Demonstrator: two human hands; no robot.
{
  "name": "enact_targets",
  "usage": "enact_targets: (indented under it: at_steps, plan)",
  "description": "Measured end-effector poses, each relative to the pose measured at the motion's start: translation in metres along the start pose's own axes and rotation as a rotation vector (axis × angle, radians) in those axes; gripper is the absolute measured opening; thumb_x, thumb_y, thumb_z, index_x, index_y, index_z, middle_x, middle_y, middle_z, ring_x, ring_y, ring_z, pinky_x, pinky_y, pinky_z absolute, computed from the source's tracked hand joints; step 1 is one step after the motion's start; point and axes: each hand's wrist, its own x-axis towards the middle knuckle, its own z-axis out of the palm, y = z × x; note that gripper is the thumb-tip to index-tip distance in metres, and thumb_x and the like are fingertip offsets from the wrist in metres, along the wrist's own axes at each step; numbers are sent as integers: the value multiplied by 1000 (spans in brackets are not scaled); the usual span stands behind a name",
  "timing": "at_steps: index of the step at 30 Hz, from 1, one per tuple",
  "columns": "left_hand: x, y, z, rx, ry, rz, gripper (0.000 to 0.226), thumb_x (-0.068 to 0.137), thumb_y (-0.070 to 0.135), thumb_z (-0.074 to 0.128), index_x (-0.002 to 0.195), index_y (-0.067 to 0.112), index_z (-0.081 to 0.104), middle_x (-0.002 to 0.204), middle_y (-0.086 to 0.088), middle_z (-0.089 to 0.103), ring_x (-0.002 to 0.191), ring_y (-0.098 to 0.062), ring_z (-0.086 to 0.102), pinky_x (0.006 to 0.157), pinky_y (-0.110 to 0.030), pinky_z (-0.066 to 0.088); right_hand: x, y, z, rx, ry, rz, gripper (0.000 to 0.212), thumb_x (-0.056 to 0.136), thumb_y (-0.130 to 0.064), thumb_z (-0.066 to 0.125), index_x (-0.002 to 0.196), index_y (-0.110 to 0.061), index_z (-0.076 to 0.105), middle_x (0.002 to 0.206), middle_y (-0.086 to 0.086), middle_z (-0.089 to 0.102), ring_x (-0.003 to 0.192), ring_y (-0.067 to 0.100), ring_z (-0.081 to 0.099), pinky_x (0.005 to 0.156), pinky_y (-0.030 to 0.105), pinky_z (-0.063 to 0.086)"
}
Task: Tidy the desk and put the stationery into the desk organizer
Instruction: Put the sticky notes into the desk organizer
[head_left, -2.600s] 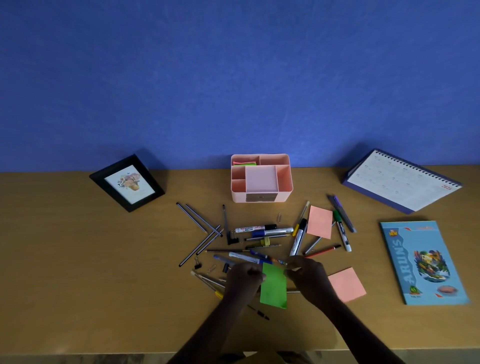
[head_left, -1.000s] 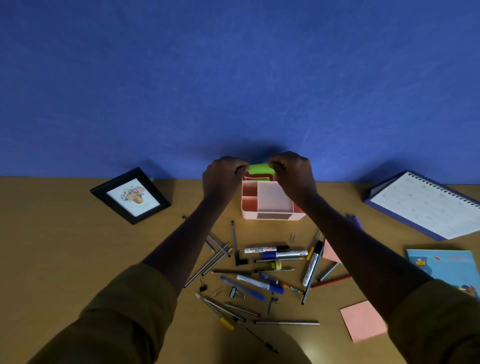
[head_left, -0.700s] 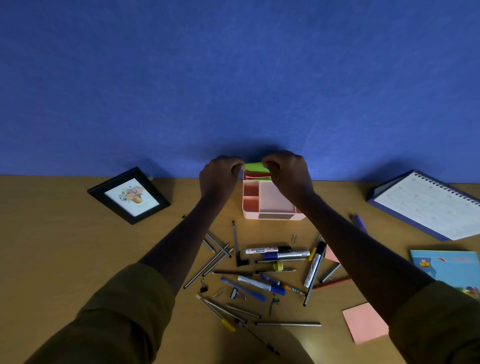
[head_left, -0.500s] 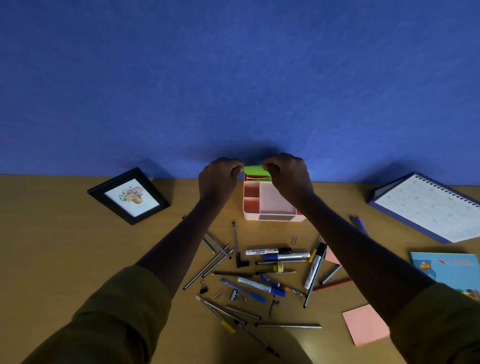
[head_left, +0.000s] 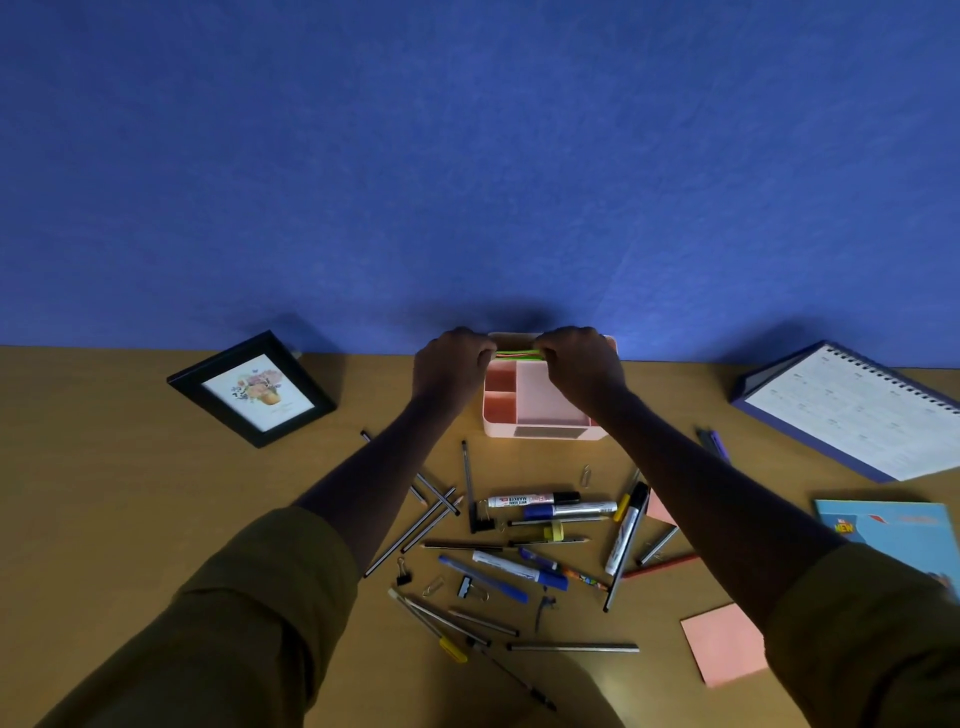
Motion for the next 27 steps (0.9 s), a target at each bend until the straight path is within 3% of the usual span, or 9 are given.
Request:
enact_targets:
  at_steps: [6, 12, 18, 22, 27]
  plan:
    - [1, 0, -1, 51, -33, 24, 22, 104, 21, 63, 87, 18, 76, 81, 0, 70, 66, -16, 65, 59, -33, 60, -4, 0, 8, -32, -12, 19, 27, 106, -21, 64, 130, -17, 74, 116, 7, 78, 96, 24, 76, 75, 34, 62]
    - [-2, 2, -1, 82, -66, 26, 18, 104, 26, 65, 105, 17, 80, 85, 1, 75, 70, -15, 69, 58, -25, 51, -8, -2, 6, 43, -40, 36, 37, 98, -14, 73, 135, -19, 71, 124, 5, 76, 102, 25, 76, 73, 33, 63]
    - [-6, 7, -3, 92, -31, -15, 18, 105, 29, 64, 106, 20, 80, 86, 4, 77, 74, -14, 72, 62, -26, 56, -17, -5, -8, 139, 30, 19, 40, 96, -5, 75, 134, -16, 72, 131, 7, 75, 109, 26, 75, 79, 38, 65]
    - [-18, 25, -8, -41, 46, -44, 23, 104, 25, 62, 114, 19, 81, 101, -1, 81, 87, -19, 76, 73, -36, 64, -33, -1, -21, 192, 73, 40, 30, 100, -8, 71, 129, -15, 75, 129, 10, 75, 110, 29, 75, 81, 43, 67]
    - [-47, 60, 0, -214, 82, -36, 25, 106, 32, 60, 112, 19, 81, 86, 4, 78, 68, -9, 67, 59, -25, 53, -79, 9, -25, 298, 152, 68, 25, 102, -13, 70, 127, -16, 75, 126, 6, 76, 108, 28, 78, 86, 41, 67]
